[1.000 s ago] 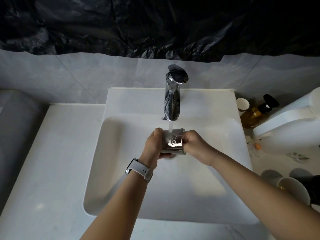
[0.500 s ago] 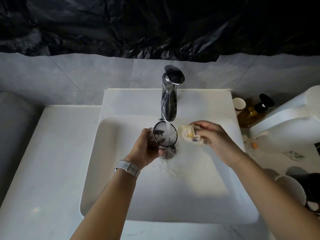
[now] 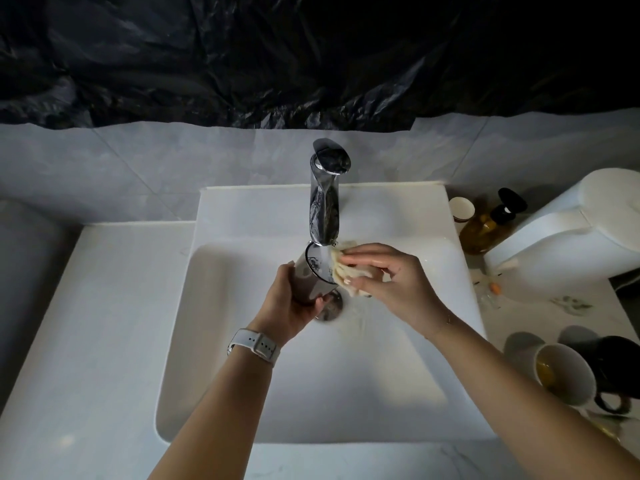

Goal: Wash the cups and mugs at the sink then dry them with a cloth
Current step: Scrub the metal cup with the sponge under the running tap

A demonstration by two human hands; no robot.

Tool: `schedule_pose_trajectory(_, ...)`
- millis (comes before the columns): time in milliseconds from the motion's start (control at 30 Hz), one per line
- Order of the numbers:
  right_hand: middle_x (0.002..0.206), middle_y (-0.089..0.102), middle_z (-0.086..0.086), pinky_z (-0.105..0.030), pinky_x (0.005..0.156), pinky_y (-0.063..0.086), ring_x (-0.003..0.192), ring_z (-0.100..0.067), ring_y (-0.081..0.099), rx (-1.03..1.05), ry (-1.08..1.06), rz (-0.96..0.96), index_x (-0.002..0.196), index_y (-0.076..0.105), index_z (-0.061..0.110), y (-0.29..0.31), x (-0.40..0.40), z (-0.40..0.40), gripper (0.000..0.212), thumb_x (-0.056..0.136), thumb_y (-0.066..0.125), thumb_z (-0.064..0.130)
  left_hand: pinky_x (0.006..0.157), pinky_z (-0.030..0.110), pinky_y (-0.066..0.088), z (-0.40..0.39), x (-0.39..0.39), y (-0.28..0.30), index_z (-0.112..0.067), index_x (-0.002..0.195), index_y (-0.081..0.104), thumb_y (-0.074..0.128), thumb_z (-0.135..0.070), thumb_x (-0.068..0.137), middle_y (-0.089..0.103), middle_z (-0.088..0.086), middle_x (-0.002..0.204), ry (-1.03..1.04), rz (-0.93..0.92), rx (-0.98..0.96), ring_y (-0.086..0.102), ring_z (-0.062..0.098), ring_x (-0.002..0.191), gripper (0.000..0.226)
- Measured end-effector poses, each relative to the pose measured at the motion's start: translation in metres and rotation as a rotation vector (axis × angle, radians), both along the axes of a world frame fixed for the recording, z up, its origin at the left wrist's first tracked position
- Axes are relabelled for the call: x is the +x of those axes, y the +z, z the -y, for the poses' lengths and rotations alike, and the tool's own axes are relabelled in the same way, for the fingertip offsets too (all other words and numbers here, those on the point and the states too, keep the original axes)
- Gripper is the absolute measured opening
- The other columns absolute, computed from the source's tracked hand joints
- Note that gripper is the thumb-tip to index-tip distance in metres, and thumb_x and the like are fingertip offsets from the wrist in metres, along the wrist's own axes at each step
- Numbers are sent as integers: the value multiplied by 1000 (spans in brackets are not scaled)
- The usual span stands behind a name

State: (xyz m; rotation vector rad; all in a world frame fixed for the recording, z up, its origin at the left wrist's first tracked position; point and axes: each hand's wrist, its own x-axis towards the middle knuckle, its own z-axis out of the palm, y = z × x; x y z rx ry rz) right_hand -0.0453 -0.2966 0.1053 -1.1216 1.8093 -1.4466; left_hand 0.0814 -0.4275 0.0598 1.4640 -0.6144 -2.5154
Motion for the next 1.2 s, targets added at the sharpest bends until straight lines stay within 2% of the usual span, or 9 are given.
schedule_pose_trajectory(133,104,69,8,-10,86,44,99,1,63,210,236,-212,102,75,10,2,-14,20,31,73,76,-1,44,25,52,0,8,0,-12,107,61,41,-38,99,66,13,93,-59,71,-79,63,25,73,34)
schedule_pose_trajectory(200,78,67,3,-18,68,44,71,-2,56,325,322,-289,84,74,8,-2,-13,32,14,74,69,0,51,27,53,-2,9,0,-12,104,63,37,-41,101,67,11,87,-135,74,-148,64,23,72,38)
schedule_pose_trajectory(367,53,30,0,-24,53,26,55,-2,24,299,122,-218,51,45,7,-17,3,49,30,76,53,-8,64,29,53,-5,5,2,-14,108,64,33,-41,101,70,7,89,-144,19,-254,66,20,82,42)
schedule_pose_trajectory(467,51,54,14,-14,54,40,53,5,47,408,42,112,62,65,15,-23,8,52,31,83,54,-5,59,27,54,-7,5,5,-10,117,61,28,-43,103,73,13,95,-207,50,-402,71,22,81,48)
schedule_pose_trajectory(533,72,71,5,-21,66,54,73,-10,66,454,12,432,82,72,14,-28,11,54,24,88,55,-3,52,24,52,-10,5,5,-4,119,55,28,-42,104,68,27,105,-223,65,-524,71,25,73,49)
schedule_pose_trajectory(700,108,69,-17,-39,88,56,98,-30,65,495,61,883,116,64,-4,-36,6,53,27,92,52,1,58,35,56,-11,1,1,-8,107,52,36,-41,103,62,28,103,-164,124,-634,68,42,83,37)
schedule_pose_trajectory(900,63,65,-1,-17,59,53,56,-8,58,340,74,882,91,64,4,-32,-15,34,29,91,41,-13,62,34,57,-3,-1,5,-12,121,62,34,-55,88,67,23,113,-190,145,-548,72,34,89,61)
schedule_pose_trajectory(1033,69,71,4,-20,60,54,67,-9,68,273,65,774,87,66,8,-30,6,36,33,87,45,-18,52,29,53,-11,-13,9,-2,109,59,30,-39,102,69,26,89,-250,185,-632,69,29,65,47)
schedule_pose_trajectory(1200,78,67,-5,-21,68,51,72,-15,60,301,130,706,104,67,1,-31,-3,21,37,85,44,-20,63,42,59,-9,-4,7,-4,113,54,31,-38,104,69,25,104,-211,206,-579,72,32,67,43)
